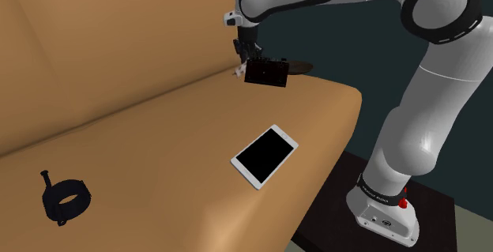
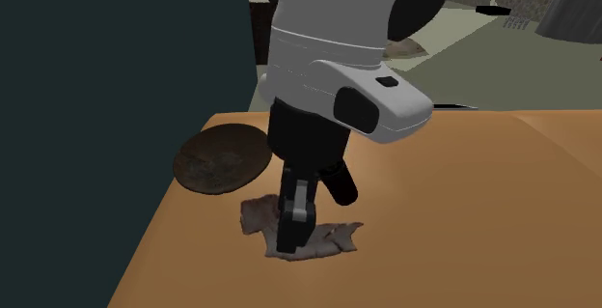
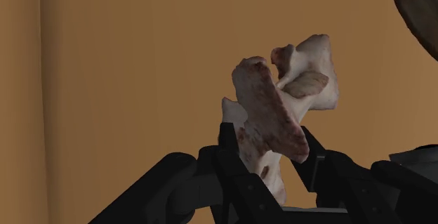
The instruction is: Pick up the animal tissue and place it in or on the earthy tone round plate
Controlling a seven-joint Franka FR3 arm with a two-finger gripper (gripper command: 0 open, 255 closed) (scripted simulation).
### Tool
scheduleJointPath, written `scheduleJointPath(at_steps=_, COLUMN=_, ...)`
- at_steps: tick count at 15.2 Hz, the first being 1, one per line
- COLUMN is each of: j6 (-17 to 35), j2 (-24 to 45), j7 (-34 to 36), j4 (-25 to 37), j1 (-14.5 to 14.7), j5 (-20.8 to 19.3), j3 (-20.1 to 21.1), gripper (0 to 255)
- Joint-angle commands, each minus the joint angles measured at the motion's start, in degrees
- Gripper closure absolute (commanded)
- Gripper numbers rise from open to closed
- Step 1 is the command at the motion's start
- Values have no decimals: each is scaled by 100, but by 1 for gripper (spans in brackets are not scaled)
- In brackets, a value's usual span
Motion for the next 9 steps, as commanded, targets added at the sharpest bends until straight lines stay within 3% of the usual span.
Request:
scheduleJointPath(at_steps=1, j6=-152, j2=3, j7=-30, j4=155, j1=0, j5=9, j3=0, gripper=255)
scheduleJointPath(at_steps=9, j6=-777, j2=90, j7=-134, j4=875, j1=7, j5=39, j3=8, gripper=255)
